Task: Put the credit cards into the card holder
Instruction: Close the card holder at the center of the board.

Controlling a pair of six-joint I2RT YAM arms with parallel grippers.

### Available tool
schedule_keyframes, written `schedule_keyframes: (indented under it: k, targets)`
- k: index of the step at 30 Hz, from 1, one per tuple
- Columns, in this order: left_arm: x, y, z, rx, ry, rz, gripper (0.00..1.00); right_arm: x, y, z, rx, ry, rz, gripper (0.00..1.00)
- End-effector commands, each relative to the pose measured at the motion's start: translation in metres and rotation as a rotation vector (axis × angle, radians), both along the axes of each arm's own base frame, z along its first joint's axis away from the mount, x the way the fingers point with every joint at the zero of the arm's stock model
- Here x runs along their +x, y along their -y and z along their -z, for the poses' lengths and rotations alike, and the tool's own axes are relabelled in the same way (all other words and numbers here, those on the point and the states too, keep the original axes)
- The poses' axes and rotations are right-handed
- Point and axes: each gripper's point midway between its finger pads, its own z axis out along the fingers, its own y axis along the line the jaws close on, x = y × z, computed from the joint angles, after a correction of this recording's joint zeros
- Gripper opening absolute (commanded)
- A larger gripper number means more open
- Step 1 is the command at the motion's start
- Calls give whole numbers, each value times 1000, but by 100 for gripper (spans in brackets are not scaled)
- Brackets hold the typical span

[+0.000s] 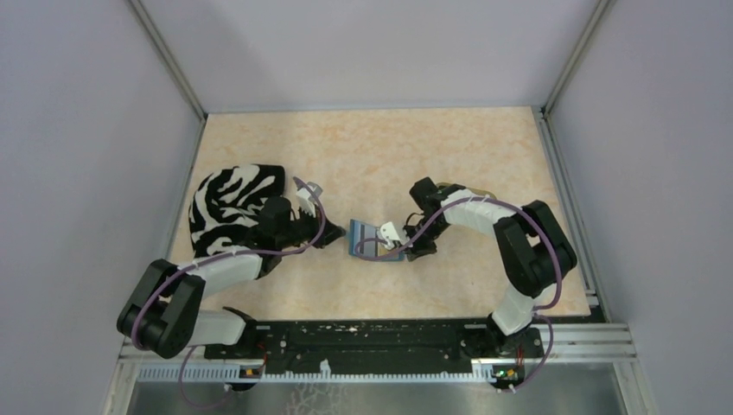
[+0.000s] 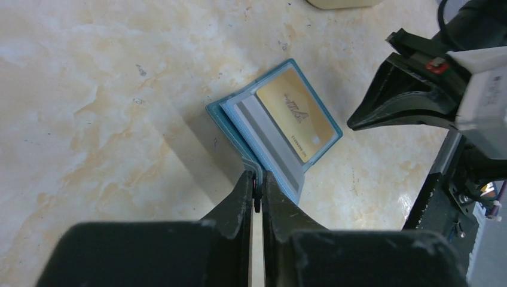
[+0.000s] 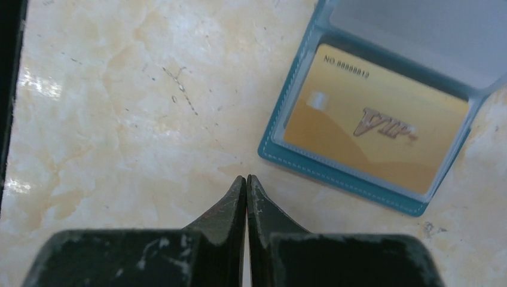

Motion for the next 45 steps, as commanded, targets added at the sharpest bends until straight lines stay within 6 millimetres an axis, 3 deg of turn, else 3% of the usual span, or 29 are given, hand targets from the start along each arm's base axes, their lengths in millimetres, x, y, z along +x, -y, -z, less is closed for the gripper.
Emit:
schedule_keyframes:
  k: [1, 9, 19, 26, 29, 33, 36, 45]
  targets:
    - [-3, -4, -8, -19, -2, -24, 1, 27, 1, -2, -60, 96, 78, 0]
    - [-10, 3, -14, -57, -33, 17, 1, 45, -3, 4, -81, 91, 237, 0]
    - [-18, 23, -36, -164, -48, 80, 1, 47, -36, -2, 22, -94, 435, 0]
    - [-14, 44, -48, -240, -61, 90, 1, 38, -65, -21, 125, -295, 516, 0]
    - [-13, 54, -51, -251, -67, 103, 1, 53, -61, -30, 120, -284, 605, 0]
    - [-14, 70, -48, -244, -83, 115, 1, 85, -41, -45, 122, -266, 769, 0]
    - [-14, 82, -46, -253, -96, 124, 1, 97, -30, -54, 164, -266, 826, 0]
    - [-14, 116, -25, -227, -144, 141, 2, 109, -22, -67, 212, -237, 884, 1]
